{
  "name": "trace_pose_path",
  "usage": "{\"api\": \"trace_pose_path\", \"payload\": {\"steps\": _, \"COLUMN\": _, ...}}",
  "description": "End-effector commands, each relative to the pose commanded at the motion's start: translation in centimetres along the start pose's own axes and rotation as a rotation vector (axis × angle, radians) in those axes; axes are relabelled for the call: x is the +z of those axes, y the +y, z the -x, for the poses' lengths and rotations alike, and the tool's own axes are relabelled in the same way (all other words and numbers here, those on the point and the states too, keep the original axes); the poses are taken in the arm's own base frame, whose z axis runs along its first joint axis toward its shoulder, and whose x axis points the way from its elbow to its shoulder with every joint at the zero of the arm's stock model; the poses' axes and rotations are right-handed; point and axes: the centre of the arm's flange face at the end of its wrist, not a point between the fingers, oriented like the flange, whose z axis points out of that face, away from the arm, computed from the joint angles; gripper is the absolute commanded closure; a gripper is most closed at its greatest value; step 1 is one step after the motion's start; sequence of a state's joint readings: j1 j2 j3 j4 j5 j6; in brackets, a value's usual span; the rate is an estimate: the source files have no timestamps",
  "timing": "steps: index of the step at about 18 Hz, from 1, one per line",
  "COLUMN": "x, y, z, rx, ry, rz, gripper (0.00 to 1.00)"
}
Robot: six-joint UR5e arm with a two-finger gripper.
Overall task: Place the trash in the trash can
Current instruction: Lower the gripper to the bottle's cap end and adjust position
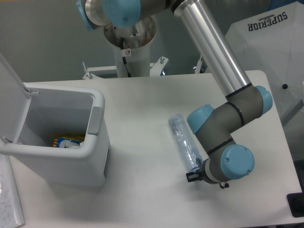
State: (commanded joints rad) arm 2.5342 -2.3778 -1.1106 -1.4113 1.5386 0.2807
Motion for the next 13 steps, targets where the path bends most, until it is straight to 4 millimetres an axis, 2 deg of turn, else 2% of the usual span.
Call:
{"api": "trace_pose_path", "payload": {"steps": 2, "x": -1.2, "y": 0.2, "z": -0.3, "rx": 0.007, "ry": -0.001, "rz": -0.019, "gripper": 1.0}}
{"api": "trace_pose_path", "payload": {"steps": 4, "x": -3.3, "y": 0.4, "z": -0.8, "rx": 0.021, "ry": -0.008, "rz": -0.061, "gripper": 1.0}}
{"api": "trace_pose_path", "payload": {"steps": 5, "x": -4.8, "y": 0.5, "z": -1.2, "rx": 0.027, "ry": -0.003, "rz": -0.099, "gripper": 1.0}}
{"api": "trace_pose_path", "payload": {"steps": 7, "x": -9.3, "y": 0.6, "z": -2.5, "rx": 0.047, "ry": 0.079, "rz": -0.233, "gripper": 1.0}}
{"api": "trace_pose_path", "payload": {"steps": 11, "x": -16.9, "y": 2.8, "z": -4.2, "rx": 0.181, "ry": 0.195, "rz": -0.427, "gripper": 1.0}}
{"api": "trace_pose_path", "payload": {"steps": 13, "x": -19.4, "y": 3.5, "z": -5.1, "rx": 0.236, "ry": 0.246, "rz": -0.504, "gripper": 1.0}}
